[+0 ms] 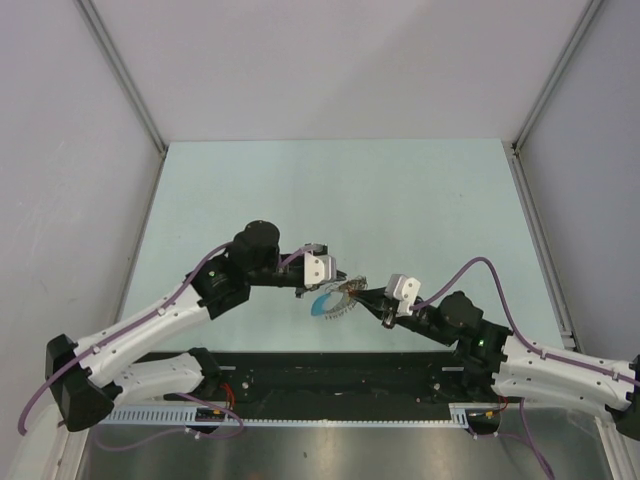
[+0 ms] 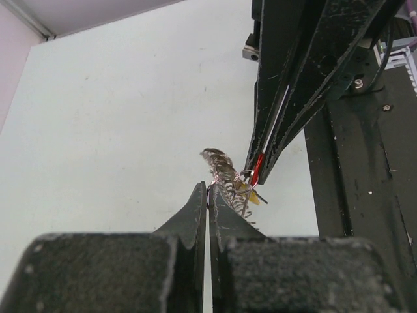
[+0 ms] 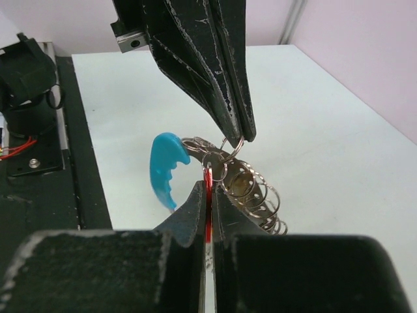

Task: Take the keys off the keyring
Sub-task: Remove the key from the keyring.

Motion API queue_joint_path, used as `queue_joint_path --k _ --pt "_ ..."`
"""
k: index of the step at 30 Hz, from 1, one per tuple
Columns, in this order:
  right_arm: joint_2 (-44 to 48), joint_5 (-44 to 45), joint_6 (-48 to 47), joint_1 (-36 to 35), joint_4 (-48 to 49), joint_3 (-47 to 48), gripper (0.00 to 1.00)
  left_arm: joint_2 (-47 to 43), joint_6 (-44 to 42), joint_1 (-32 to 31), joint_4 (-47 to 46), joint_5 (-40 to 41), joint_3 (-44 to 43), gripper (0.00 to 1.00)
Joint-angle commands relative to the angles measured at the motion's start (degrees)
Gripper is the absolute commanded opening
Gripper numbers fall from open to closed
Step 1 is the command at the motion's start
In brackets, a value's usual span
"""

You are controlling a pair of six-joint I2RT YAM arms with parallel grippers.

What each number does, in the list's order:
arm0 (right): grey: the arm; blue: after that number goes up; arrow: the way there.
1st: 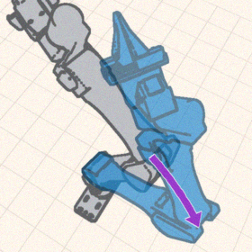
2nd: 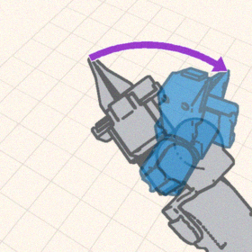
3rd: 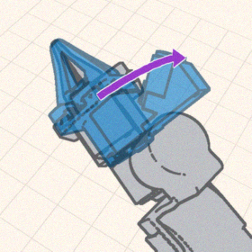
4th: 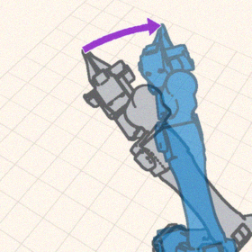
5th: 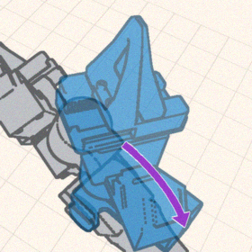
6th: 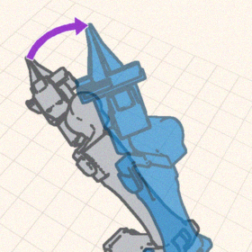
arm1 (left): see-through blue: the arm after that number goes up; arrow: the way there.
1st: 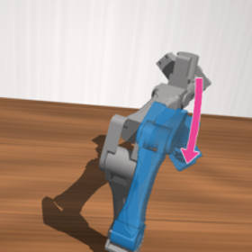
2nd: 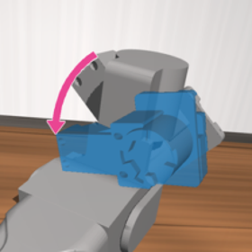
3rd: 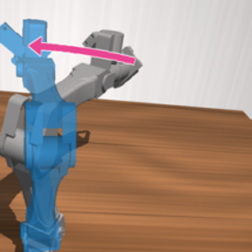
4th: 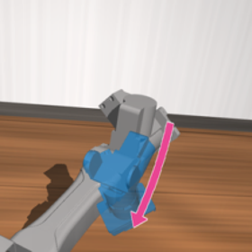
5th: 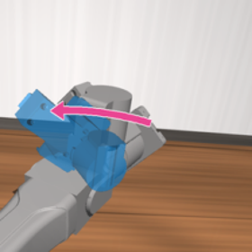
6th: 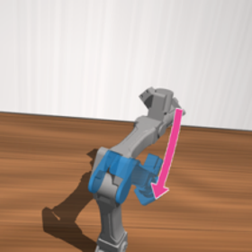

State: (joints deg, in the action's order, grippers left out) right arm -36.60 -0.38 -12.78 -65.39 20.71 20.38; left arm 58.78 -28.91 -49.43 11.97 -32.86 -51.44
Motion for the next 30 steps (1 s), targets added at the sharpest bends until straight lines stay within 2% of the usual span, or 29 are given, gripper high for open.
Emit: queue_joint_path --k 1,14,30 --pt "0.74 3.71 -1.72 -1.76 1.00 3.09 0.00 0.80 0.69 0.30 -0.98 7.80 -3.05 0.00" --pt "-2.86 5.39 -5.76 -5.89 -0.14 3.17 0.00 3.09 3.77 -0.23 -0.01 16.24 -5.25 0.01" --pt "-8.75 9.35 -3.93 -7.12 1.44 4.58 0.00 0.46 9.92 -0.32 -4.85 18.18 -2.26 0.00"
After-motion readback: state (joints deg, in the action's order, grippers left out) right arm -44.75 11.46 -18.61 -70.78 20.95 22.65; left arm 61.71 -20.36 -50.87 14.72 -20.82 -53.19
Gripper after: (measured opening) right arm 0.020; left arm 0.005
